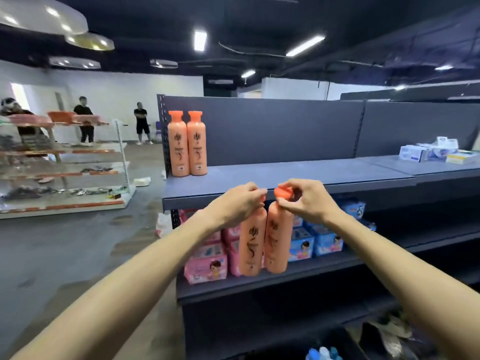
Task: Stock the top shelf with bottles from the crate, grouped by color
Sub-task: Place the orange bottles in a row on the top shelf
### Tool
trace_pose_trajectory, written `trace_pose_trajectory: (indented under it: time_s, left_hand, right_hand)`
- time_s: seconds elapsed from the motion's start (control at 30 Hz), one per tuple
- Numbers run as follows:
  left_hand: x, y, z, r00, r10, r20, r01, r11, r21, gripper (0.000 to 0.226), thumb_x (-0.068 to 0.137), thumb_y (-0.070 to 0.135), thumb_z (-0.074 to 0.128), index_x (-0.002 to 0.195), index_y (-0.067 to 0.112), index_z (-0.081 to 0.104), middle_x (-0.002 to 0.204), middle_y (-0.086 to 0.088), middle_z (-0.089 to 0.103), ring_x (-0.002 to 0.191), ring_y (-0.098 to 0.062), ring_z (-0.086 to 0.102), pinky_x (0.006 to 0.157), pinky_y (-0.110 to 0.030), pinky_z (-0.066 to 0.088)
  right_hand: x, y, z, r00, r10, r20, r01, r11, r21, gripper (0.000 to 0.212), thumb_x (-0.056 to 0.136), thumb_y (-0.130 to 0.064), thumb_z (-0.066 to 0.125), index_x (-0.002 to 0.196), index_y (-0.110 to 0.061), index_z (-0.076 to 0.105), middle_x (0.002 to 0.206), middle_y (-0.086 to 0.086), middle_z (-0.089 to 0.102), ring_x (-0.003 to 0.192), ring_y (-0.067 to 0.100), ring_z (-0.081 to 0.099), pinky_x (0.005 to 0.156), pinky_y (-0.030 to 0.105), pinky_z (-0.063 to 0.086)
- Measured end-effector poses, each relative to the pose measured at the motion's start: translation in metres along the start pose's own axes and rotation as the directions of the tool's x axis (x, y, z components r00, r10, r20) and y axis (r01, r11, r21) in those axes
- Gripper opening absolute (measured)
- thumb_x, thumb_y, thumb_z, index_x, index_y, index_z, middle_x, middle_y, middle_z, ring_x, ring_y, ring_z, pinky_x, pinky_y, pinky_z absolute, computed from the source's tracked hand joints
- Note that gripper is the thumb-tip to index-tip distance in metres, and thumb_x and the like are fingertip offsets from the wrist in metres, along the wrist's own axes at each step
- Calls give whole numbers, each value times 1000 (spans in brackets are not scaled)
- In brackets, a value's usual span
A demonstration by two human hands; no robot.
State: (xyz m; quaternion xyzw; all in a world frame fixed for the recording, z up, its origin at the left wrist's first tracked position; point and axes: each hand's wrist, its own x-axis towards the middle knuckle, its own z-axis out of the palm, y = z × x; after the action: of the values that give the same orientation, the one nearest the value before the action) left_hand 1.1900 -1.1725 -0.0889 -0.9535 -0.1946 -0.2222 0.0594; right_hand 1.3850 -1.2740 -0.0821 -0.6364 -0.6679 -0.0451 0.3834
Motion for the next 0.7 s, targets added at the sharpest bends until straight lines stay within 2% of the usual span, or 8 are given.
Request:
trace_pose_trajectory:
  time_s: [0.13,0.2,0.27,0.3,0.4,0.53,0.63,0.7]
  left_hand:
    - [16,-9,-74,984,-109,-141,97,991,-90,27,98,26,55,117,10,67,111,-10,67,100,-27,62,89,-39,49]
    - [24,-14,-108,964,-160,-210,122,975,-184,28,93,25,65,117,13,71,111,-3,71,94,-13,65,87,-23,51]
    - [32,-21,-141,944,-203,-262,141,962,-234,26,88,26,71,112,15,73,106,3,73,82,-1,62,73,-4,47]
    - [37,-25,-155,933,-225,-282,154,955,-254,26,86,27,73,110,16,74,104,5,73,80,2,61,68,-1,43]
    - [49,-36,-186,907,-272,-321,180,941,-286,23,86,26,73,106,16,75,103,7,71,80,2,60,68,-9,44]
    - [63,-57,-202,864,-342,-369,253,929,-269,15,86,21,72,100,16,75,100,3,71,84,-5,63,59,-9,44]
    - [72,-73,-202,825,-389,-411,312,919,-242,16,88,21,70,102,15,75,105,0,70,91,-13,64,71,-20,48]
    - [77,-83,-198,809,-395,-437,330,918,-218,15,89,20,69,102,15,74,108,-1,69,94,-14,63,79,-24,50]
  right_hand:
    - [47,-36,-37,995,-74,-64,75,997,12,21,78,-24,75,99,-22,77,85,-8,75,74,3,67,74,13,51]
    - [69,-50,-53,993,-100,-70,102,994,31,20,80,-29,74,99,-23,78,86,-11,75,78,2,68,74,14,52]
    - [91,-63,-66,988,-132,-80,137,989,60,20,82,-29,73,100,-22,78,90,-11,75,83,3,69,75,18,54]
    - [102,-68,-71,985,-149,-92,156,985,73,20,82,-28,72,100,-22,78,92,-11,75,85,3,69,77,19,54]
    - [136,-78,-81,974,-187,-125,201,973,114,23,82,-26,70,102,-20,78,95,-11,74,88,2,68,77,14,53]
    - [174,-81,-79,965,-232,-125,248,960,131,25,79,-31,67,102,-24,76,92,-13,73,86,1,68,71,12,52]
    - [197,-80,-65,962,-251,-107,265,951,156,32,73,-38,63,101,-27,76,90,-15,73,84,-1,67,68,10,52]
    - [211,-77,-52,960,-268,-86,279,945,171,32,75,-39,64,103,-26,75,93,-14,72,85,0,67,72,16,55]
